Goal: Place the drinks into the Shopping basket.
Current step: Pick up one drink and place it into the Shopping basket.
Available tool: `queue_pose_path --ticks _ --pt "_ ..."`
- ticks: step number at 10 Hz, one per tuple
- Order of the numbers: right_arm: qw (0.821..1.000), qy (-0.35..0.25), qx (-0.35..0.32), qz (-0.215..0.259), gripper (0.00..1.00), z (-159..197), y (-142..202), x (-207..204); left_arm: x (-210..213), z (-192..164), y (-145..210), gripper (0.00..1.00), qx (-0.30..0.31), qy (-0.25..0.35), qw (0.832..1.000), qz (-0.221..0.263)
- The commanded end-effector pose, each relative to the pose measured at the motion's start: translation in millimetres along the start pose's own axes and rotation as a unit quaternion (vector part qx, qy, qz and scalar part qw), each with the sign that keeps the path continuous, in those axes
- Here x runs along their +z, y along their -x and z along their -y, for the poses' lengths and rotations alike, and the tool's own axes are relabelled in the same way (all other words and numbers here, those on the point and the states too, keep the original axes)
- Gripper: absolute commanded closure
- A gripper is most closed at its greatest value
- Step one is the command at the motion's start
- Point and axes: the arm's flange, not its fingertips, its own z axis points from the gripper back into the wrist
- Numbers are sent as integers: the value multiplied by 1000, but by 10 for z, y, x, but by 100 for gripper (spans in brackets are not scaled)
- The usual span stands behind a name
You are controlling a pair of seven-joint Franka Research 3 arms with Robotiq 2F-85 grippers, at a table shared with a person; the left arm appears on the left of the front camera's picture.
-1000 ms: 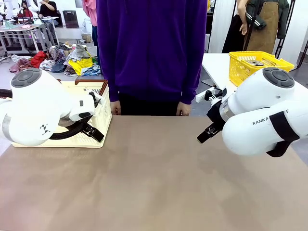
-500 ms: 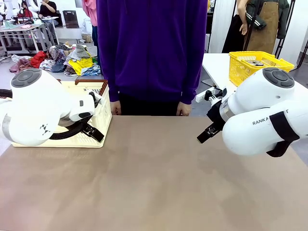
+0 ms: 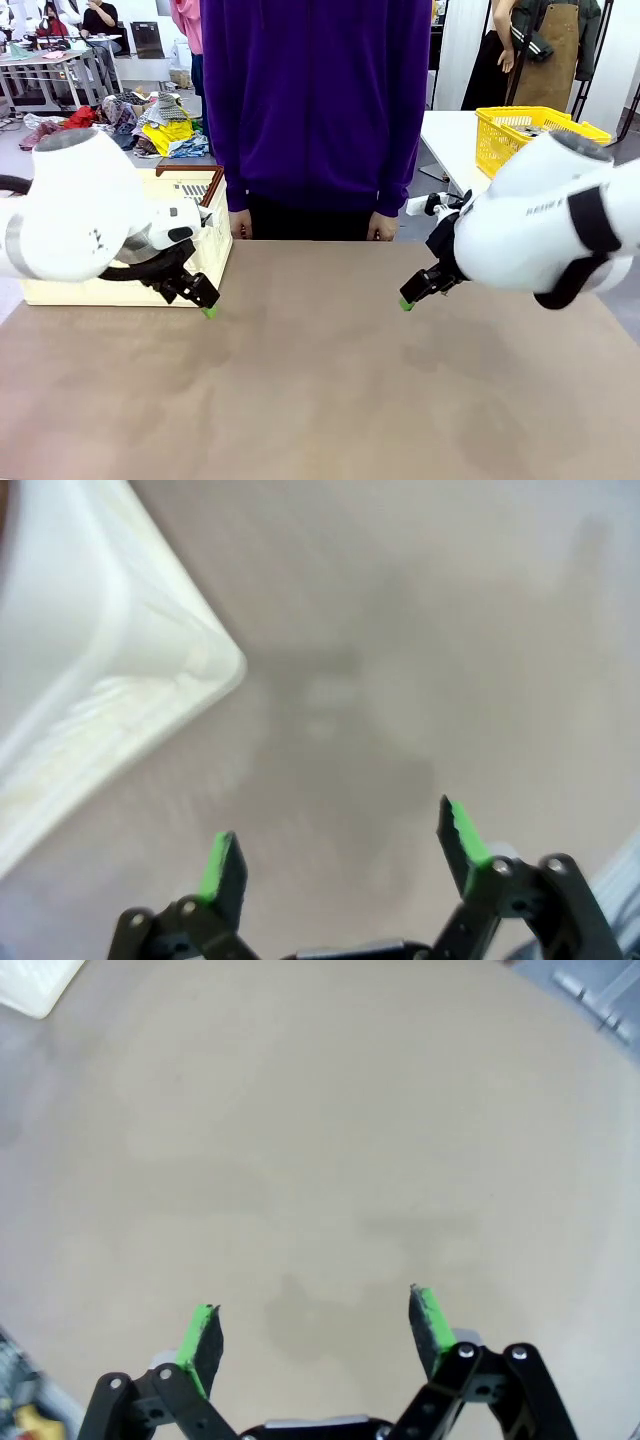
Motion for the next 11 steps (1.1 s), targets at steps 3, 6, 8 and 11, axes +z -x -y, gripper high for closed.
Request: queue_pose_path --ticks 3,6,8,11 --pt "952 -277 -134 -6 0 413 104 849 1012 -196 160 0 64 252 964 55" --pt "895 -356 -243 116 0 1077 752 1754 1850 -1076 870 0 111 353 901 227" --pt "844 -373 -330 201 0 1654 1402 2163 1954 -1857 1531 0 223 373 848 304" --pt "768 -383 -424 288 0 2252 2220 2314 1615 -2655 2438 0 372 393 753 373"
